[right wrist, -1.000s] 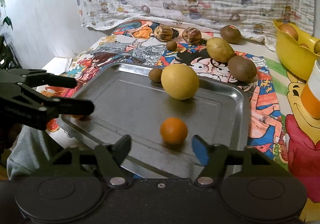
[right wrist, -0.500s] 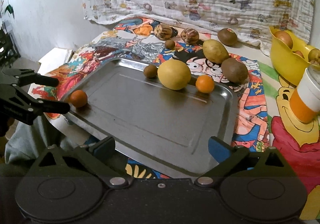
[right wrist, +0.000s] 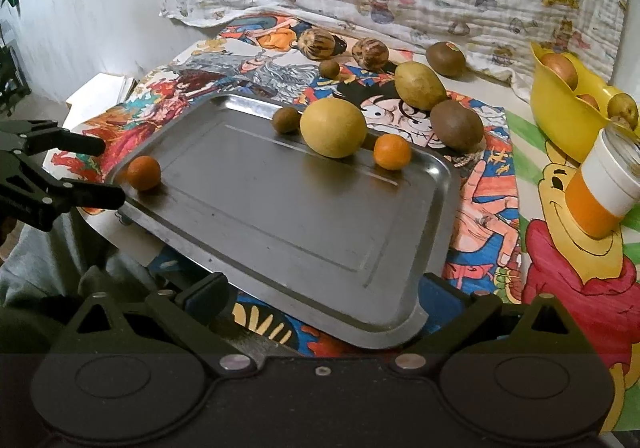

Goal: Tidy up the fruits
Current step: 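Withdraw both open grippers up from the tray, then move both open grippers past the tray toward the fruits on the cloth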

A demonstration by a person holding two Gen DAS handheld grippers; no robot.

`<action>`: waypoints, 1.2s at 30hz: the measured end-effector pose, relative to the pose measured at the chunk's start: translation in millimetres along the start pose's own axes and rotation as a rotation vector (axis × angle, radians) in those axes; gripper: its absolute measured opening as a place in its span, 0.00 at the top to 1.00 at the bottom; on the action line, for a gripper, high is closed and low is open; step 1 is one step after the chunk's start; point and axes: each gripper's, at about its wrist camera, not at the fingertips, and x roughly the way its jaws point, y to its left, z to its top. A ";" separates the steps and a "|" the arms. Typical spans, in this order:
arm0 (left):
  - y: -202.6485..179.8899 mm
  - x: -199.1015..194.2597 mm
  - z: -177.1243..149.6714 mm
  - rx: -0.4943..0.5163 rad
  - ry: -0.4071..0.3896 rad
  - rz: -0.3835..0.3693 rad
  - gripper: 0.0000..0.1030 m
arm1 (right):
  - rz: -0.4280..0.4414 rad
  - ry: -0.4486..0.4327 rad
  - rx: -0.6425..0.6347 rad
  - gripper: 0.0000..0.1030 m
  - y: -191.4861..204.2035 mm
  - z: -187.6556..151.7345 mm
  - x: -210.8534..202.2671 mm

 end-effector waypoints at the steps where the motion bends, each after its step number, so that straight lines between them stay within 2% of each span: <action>1: 0.1 0.5 0.5 -0.002 0.000 -0.002 0.00 | -0.003 0.003 -0.001 0.02 -1.0 0.1 -0.1; 6: 0.7 3.2 3.7 -0.003 0.002 -0.012 0.00 | -0.023 0.008 -0.010 0.02 -4.6 0.8 -3.2; 23: 7.5 11.9 21.6 -0.022 0.024 0.024 0.01 | -0.103 0.017 -0.092 0.01 -24.7 16.3 -1.1; 36: 8.2 20.5 41.3 -0.017 0.032 0.049 0.00 | -0.126 -0.005 -0.099 0.01 -40.9 31.3 8.6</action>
